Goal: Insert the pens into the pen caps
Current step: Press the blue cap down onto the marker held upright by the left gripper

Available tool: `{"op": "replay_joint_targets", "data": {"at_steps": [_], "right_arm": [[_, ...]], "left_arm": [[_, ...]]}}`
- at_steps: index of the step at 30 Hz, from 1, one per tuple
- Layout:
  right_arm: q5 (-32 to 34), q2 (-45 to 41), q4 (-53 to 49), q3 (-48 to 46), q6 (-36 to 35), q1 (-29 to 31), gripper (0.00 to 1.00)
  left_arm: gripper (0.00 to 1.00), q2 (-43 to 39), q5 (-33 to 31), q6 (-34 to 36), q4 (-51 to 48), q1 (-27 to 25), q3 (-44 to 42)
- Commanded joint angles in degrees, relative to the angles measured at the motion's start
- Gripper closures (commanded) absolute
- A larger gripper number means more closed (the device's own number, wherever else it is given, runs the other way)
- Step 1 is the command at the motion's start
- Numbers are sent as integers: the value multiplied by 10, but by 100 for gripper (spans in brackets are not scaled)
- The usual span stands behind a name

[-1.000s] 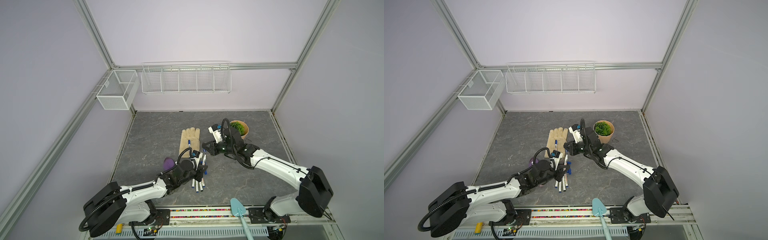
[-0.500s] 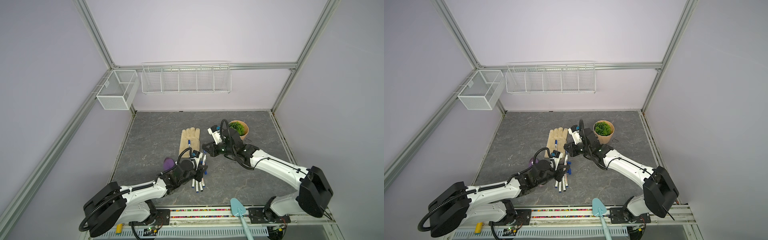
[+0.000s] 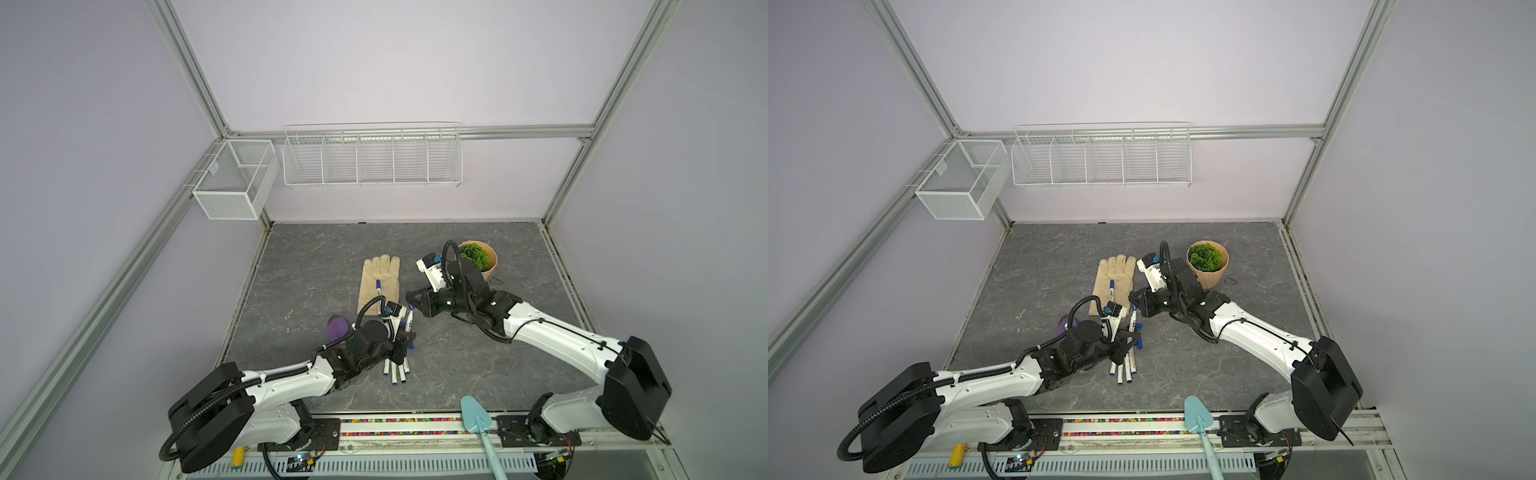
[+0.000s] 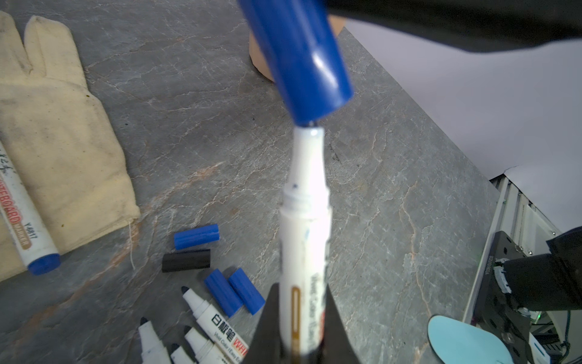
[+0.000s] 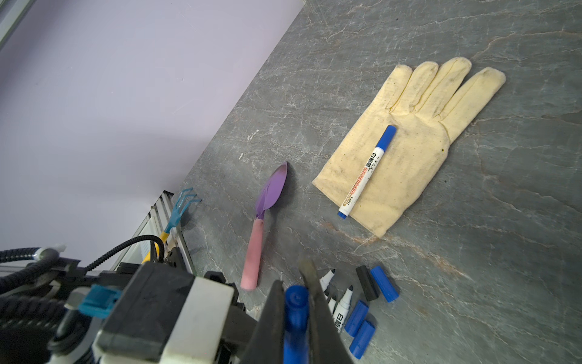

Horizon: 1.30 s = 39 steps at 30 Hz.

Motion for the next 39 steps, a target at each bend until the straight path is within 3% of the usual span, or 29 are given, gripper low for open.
{"op": "replay_joint_targets", "data": {"at_steps": [1,11,18,28,39], "right_arm": [[-20,-13,-3,-18,-4,4,92],[-25,-11,-2,-19,-3,4,92],[-57,-49,-10,-33,-6,-13,92],[-216,-63,-79,-32,-55,-37,92],[-241,-19,-193,18,-124,-37,91]], "left_arm": [[100,-3,4,13,16,0,13],[100,-12,-4,13,20,0,10],[100,-41,-64,-17,70,4,4],[100,5,-17,-16,109,9,18],[100,25,28,37,31,9,55]]}}
